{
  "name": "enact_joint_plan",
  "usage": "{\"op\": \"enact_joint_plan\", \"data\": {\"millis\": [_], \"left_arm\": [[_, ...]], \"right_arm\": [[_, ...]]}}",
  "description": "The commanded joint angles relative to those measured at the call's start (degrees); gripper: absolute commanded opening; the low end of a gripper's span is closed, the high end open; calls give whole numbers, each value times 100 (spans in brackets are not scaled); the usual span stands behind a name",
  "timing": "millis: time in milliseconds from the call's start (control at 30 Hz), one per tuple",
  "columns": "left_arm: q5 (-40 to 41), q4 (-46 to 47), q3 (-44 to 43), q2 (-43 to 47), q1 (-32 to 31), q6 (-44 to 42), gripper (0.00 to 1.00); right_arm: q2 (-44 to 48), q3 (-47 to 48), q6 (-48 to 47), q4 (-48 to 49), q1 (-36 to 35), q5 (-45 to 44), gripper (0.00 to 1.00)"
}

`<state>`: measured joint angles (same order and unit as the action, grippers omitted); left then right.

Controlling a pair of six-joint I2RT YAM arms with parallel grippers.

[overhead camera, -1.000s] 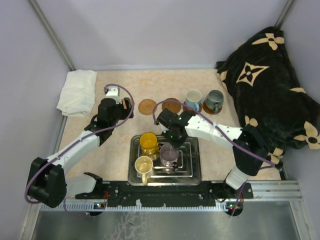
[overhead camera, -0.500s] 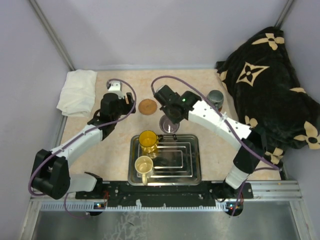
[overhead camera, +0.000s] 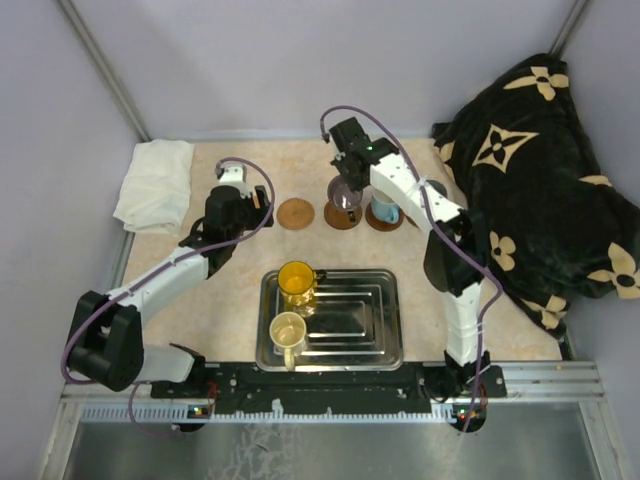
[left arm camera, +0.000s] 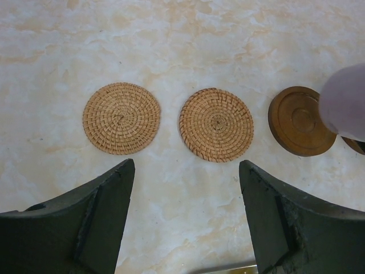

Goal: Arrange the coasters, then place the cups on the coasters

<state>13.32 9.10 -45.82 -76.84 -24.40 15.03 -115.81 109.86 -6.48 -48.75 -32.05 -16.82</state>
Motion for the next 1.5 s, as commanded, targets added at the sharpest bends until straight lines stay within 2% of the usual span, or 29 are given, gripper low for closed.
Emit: {"op": "enact_joint_plan", "data": {"millis": [0,367,967,1467], "left_arm": [[32,105,-75,-3,-15,58,80],[12,65,-178,-164,-15,-18,80],[74,65,-203,-260,-14,-44,80],[107,23,-267,-349,-6,-35,81]], "right_arm": [[-349,1036,-315,452,-20,422,0],[-1277,1961,-287,94,111,674,0],[-1452,2109,-84,-574,270,645,0],[-1581,1949,-73,-576,498,1070,0]]}}
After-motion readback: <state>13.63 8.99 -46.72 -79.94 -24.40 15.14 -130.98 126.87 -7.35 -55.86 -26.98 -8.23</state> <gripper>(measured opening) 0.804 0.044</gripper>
